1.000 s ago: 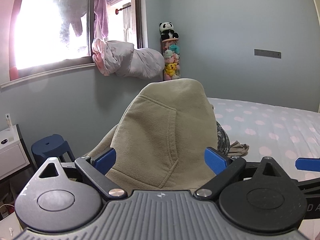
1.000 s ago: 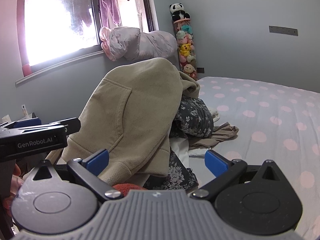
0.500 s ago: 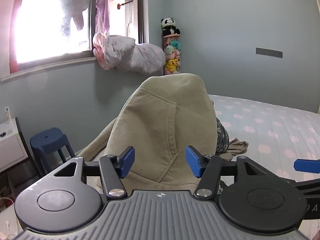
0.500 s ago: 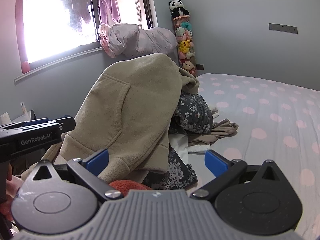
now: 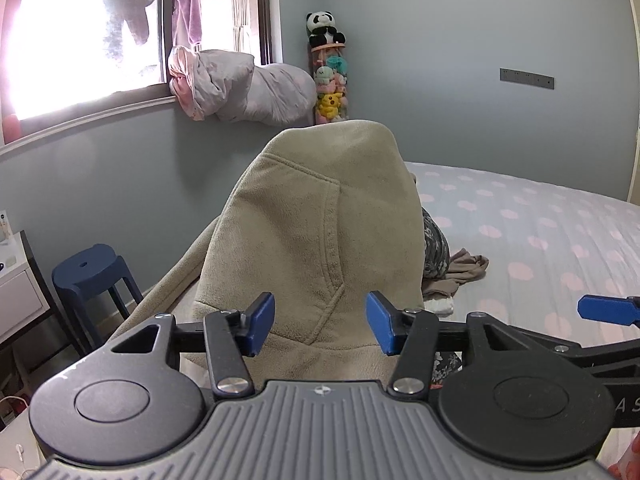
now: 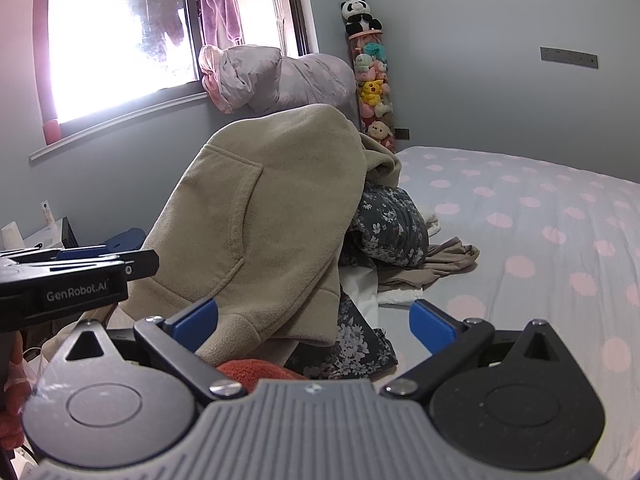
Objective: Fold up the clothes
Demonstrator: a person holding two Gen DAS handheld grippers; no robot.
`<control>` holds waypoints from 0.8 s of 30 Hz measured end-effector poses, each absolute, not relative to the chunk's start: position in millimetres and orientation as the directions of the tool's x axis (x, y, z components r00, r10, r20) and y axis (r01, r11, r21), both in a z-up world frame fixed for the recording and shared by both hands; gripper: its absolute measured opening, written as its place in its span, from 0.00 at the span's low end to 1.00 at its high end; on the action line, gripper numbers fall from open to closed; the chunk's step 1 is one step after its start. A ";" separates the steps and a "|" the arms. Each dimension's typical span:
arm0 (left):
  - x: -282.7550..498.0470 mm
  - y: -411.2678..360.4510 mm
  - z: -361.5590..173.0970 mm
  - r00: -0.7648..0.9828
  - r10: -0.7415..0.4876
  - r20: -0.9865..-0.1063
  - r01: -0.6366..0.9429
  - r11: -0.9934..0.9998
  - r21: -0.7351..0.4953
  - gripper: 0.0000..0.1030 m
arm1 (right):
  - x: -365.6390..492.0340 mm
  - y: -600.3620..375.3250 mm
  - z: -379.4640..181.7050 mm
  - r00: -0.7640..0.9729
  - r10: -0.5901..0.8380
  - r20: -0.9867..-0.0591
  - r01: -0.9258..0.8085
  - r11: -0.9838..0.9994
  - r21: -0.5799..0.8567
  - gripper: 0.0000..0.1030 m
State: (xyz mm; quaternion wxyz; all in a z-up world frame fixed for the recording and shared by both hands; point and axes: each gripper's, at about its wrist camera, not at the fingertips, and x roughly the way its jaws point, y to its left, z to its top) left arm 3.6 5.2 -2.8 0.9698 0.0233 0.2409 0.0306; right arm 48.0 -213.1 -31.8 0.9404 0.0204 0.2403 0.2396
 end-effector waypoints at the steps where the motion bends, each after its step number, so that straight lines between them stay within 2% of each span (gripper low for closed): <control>1: 4.1 5.5 -3.0 0.881 0.069 -0.468 -0.047 0.997 0.057 0.48 | 48.3 -212.5 -32.0 0.770 0.462 -0.440 -0.444 0.883 0.151 1.00; 24: 25.2 11.2 -23.6 0.839 0.105 -0.533 -0.090 0.994 0.054 0.49 | 76.7 -203.5 -37.3 0.754 0.479 -0.450 -0.474 0.871 0.134 1.00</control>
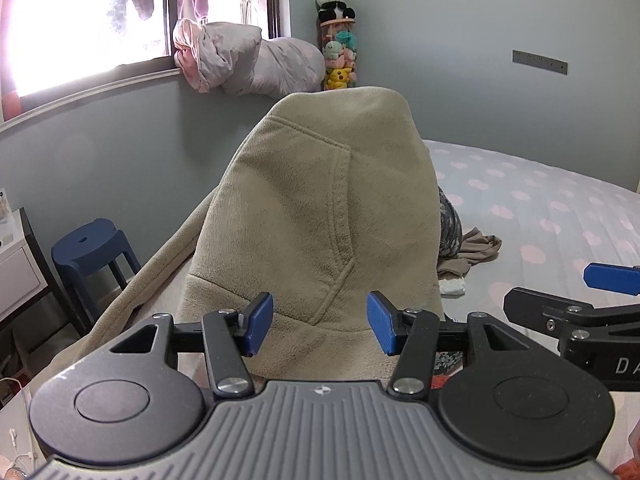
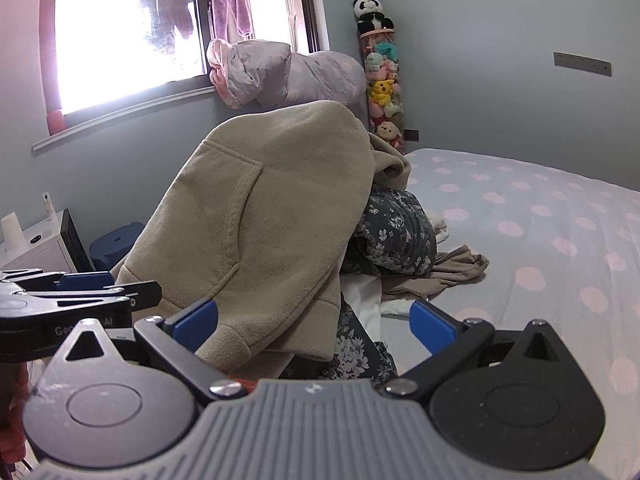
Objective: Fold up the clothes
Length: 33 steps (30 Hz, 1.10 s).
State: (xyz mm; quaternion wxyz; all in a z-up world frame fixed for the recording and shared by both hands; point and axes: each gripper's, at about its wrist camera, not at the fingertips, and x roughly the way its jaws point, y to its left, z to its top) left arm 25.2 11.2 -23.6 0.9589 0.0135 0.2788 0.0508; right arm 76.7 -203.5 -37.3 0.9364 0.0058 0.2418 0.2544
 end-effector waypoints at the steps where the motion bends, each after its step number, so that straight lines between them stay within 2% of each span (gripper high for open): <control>1: 26.9 11.2 -24.7 0.837 0.107 -0.536 -0.090 0.994 0.057 0.49 | 78.6 -202.7 -37.8 0.751 0.482 -0.452 -0.477 0.869 0.133 1.00; 13: 59.4 40.0 -24.5 0.826 0.170 -0.537 -0.157 0.985 0.070 0.49 | 120.5 -189.0 -26.7 0.710 0.535 -0.458 -0.548 0.828 0.118 0.99; 25: 98.9 98.2 -10.4 0.807 0.260 -0.530 -0.259 0.963 0.078 0.49 | 166.0 -118.5 -6.8 0.620 0.646 -0.445 -0.676 0.728 0.114 0.99; 28: 107.9 108.1 -14.7 0.791 0.257 -0.556 -0.261 0.963 0.074 0.49 | 175.4 -101.4 -11.9 0.598 0.662 -0.452 -0.695 0.709 0.118 0.93; 30: 112.4 113.0 -17.4 0.784 0.249 -0.569 -0.256 0.964 0.069 0.49 | 184.6 -94.7 -16.8 0.593 0.657 -0.466 -0.693 0.711 0.120 0.83; 33: 117.8 116.6 -19.0 0.785 0.228 -0.575 -0.236 0.970 0.062 0.49 | 200.7 -95.7 -23.6 0.615 0.627 -0.478 -0.660 0.741 0.123 0.83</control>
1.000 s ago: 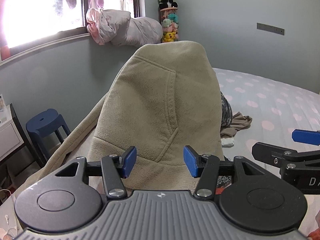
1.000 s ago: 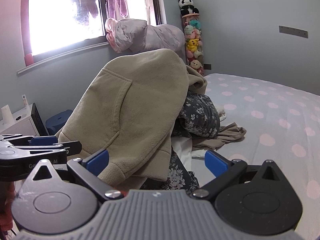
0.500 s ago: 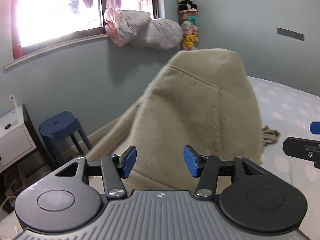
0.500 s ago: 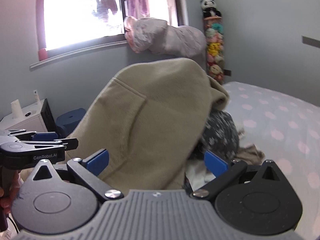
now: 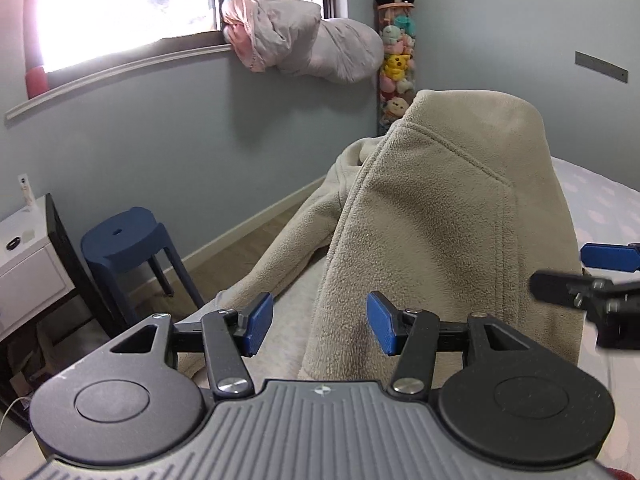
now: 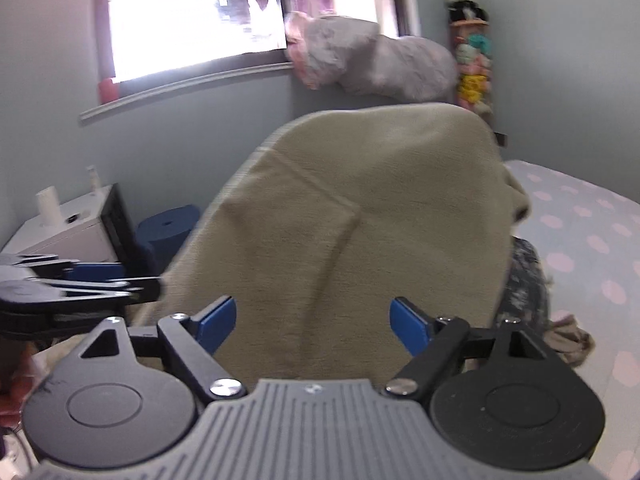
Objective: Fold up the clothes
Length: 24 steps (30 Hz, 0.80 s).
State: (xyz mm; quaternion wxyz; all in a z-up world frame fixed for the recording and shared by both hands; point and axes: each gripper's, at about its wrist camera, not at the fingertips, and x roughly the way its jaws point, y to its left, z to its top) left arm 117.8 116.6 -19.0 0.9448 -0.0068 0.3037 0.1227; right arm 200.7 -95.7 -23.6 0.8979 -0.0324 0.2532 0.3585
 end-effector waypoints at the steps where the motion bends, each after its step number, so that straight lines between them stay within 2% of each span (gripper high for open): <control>1: 120.9 117.2 -19.4 0.788 0.217 -0.576 -0.225 0.973 0.060 0.49 | 207.2 -99.9 -25.3 0.630 0.611 -0.479 -0.639 0.759 0.126 0.83; 6: 141.9 120.7 -21.5 0.807 0.167 -0.566 -0.177 0.984 0.038 0.52 | 244.6 -129.1 -35.6 0.669 0.533 -0.519 -0.529 0.831 0.173 0.84; 11: 166.2 126.6 -25.3 0.816 0.099 -0.570 -0.132 0.991 -0.018 0.55 | 272.6 -141.3 -53.8 0.610 0.579 -0.540 -0.491 0.812 0.316 0.83; 13: 170.9 126.8 -25.8 0.811 0.077 -0.580 -0.121 0.992 -0.037 0.54 | 277.0 -141.8 -58.9 0.587 0.603 -0.541 -0.486 0.796 0.360 0.70; 14: 173.2 126.8 -26.0 0.808 0.066 -0.585 -0.115 0.992 -0.046 0.52 | 277.0 -141.1 -59.5 0.585 0.604 -0.541 -0.485 0.795 0.363 0.51; 15: 173.3 126.5 -25.1 0.805 0.085 -0.587 -0.138 0.989 -0.046 0.48 | 276.9 -140.4 -60.0 0.584 0.605 -0.541 -0.484 0.795 0.367 0.42; 16: 172.8 127.1 -24.2 0.803 0.084 -0.590 -0.141 0.989 -0.052 0.47 | 276.9 -139.6 -60.6 0.583 0.607 -0.541 -0.482 0.794 0.371 0.39; 18: 170.5 128.6 -21.8 0.797 0.089 -0.597 -0.157 0.986 -0.063 0.39 | 272.5 -144.0 -55.8 0.602 0.605 -0.521 -0.484 0.796 0.364 0.17; 24: 164.2 115.3 -6.5 0.789 0.038 -0.613 -0.118 0.989 -0.090 0.19 | 262.0 -168.6 -28.7 0.656 0.622 -0.428 -0.510 0.783 0.358 0.09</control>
